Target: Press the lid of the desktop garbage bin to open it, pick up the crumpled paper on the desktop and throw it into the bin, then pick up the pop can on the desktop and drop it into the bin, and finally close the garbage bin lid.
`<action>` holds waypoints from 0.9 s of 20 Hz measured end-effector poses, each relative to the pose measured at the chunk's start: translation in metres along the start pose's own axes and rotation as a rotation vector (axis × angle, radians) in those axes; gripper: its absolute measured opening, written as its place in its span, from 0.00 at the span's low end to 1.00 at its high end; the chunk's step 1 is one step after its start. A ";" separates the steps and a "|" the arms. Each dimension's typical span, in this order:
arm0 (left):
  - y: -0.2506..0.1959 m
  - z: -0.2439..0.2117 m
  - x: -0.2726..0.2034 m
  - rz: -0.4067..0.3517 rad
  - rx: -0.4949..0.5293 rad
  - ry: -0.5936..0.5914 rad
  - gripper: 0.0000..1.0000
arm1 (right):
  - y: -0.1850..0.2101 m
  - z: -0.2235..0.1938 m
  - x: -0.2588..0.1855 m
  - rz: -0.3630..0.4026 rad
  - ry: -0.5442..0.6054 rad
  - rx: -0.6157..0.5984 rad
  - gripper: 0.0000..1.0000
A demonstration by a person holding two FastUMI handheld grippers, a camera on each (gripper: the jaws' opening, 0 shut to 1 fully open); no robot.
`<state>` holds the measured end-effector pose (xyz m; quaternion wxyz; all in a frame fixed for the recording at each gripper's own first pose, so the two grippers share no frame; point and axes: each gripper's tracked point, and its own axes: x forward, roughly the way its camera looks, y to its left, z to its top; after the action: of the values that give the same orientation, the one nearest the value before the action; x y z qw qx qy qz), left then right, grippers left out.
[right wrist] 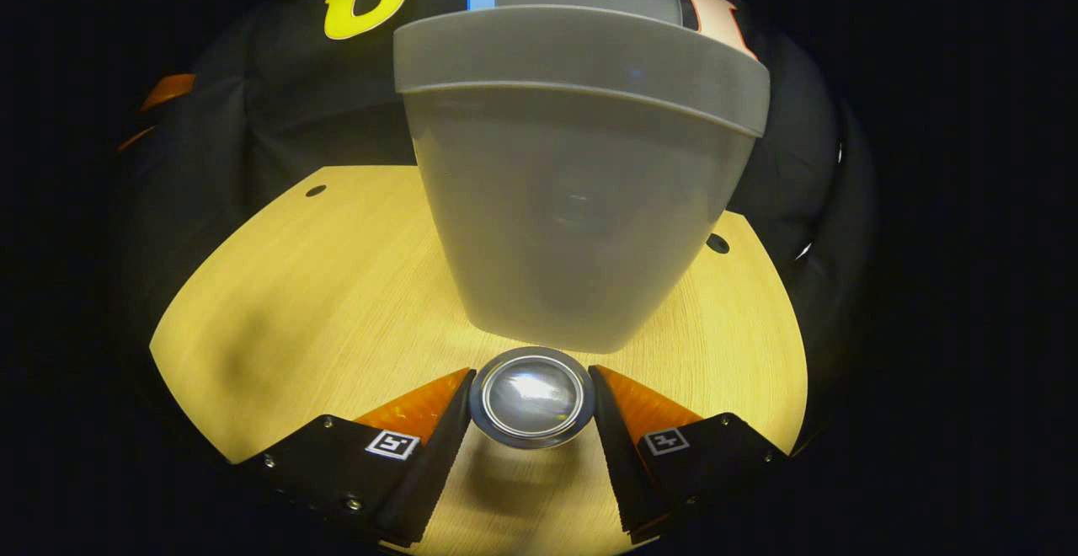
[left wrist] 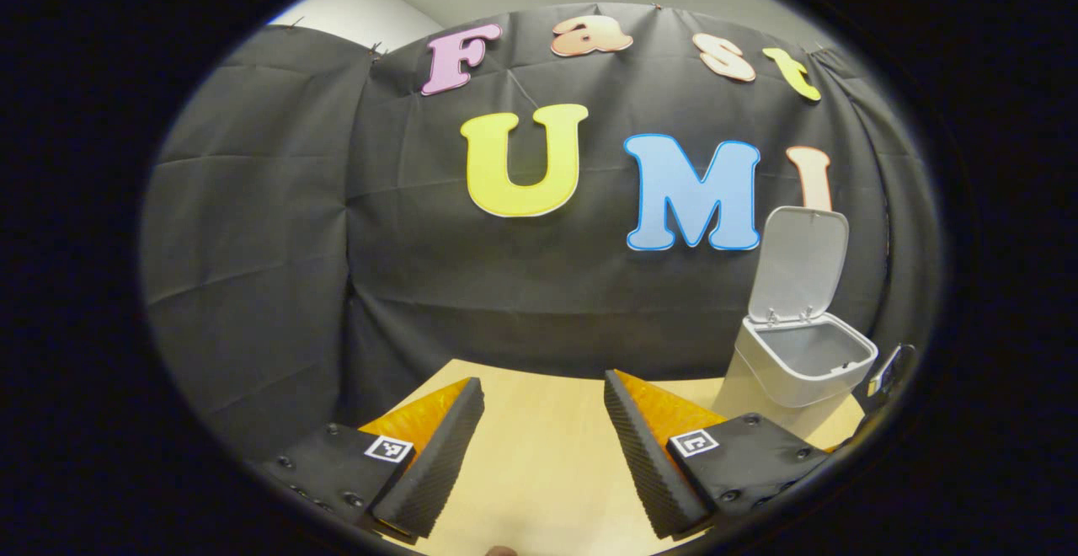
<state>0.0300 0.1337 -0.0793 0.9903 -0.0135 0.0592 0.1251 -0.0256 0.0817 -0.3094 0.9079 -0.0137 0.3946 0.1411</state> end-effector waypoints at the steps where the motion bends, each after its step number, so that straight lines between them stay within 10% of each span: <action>1: -0.001 -0.001 0.001 -0.002 -0.001 0.000 0.97 | 0.003 0.004 -0.003 0.008 -0.009 0.003 0.81; 18: 0.008 0.001 -0.009 0.011 -0.020 -0.009 0.97 | 0.059 0.104 -0.053 0.137 -0.236 -0.053 0.81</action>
<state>0.0195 0.1395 -0.0775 0.9896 -0.0227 0.0535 0.1313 -0.0014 0.1394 -0.1947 0.9354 0.0062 0.2814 0.2139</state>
